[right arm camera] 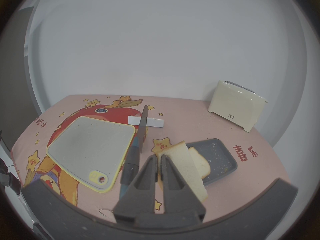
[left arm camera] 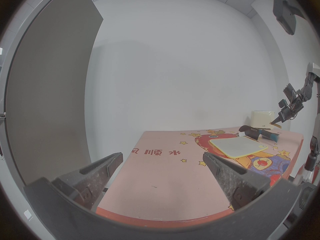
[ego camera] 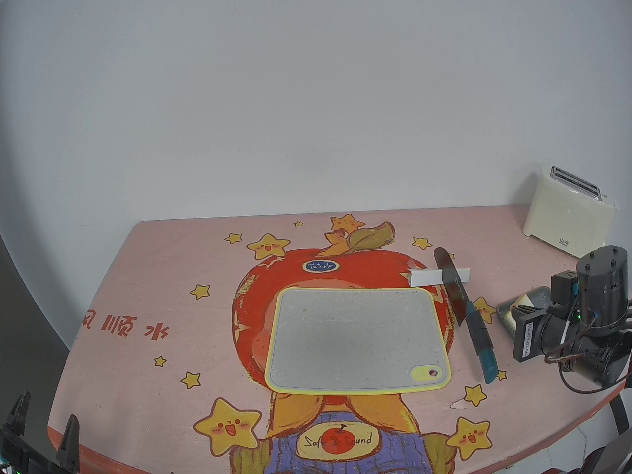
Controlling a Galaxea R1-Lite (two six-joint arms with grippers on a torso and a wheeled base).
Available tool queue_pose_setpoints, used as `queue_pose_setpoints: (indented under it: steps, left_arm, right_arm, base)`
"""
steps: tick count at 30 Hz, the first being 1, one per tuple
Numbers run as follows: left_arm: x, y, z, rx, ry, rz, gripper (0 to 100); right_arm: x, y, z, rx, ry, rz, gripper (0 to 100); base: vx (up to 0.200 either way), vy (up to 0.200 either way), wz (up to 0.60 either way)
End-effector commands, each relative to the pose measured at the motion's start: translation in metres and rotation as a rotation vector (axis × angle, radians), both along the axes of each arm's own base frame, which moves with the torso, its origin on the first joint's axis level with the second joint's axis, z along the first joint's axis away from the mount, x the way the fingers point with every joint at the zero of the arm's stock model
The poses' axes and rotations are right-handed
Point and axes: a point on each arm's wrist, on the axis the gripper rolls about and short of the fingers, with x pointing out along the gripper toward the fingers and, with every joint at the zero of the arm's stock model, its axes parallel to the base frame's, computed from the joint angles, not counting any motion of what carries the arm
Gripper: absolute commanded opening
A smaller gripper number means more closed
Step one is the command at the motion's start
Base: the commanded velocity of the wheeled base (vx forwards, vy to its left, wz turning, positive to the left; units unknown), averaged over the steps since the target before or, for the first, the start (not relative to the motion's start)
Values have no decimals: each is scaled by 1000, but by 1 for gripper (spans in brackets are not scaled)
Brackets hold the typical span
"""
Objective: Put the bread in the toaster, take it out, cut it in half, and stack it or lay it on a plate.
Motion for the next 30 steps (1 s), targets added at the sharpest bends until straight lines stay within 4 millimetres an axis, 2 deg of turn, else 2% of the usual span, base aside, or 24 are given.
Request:
queue_pose_setpoints:
  steps: [1, 11, 15, 30]
  left_arm:
    - [1, 0, -5, -1, 7, 0, 100]
    - [1, 0, -5, -1, 7, 0, 100]
    - [1, 0, -5, -1, 7, 0, 100]
    - [1, 0, -5, -1, 7, 0, 100]
  right_arm:
    - [2, 1, -3, -3, 7, -1, 0]
    - [7, -4, -7, -12, 32, -28, 0]
    - [19, -12, -16, -10, 75, -64, 0]
    - [35, -15, -31, -38, 134, -110, 0]
  base:
    - [0, 0, 0]
    - [0, 0, 0]
    - [0, 0, 0]
    - [0, 0, 0]
